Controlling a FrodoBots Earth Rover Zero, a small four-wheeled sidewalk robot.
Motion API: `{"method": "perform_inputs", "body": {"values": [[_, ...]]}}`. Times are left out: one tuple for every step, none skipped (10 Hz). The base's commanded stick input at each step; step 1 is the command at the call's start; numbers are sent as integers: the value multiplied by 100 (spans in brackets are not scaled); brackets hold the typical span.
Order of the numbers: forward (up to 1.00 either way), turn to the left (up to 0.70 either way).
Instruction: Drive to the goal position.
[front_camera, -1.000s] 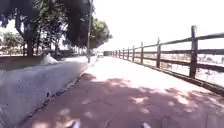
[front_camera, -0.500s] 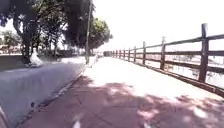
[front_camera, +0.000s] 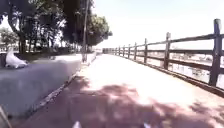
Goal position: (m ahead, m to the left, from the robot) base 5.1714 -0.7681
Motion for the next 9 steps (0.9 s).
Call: {"method": "perform_inputs", "body": {"values": [[70, 0], [70, 0], [70, 0], [70, 0], [70, 0], [70, 0], [70, 0], [70, 0], [70, 0]]}}
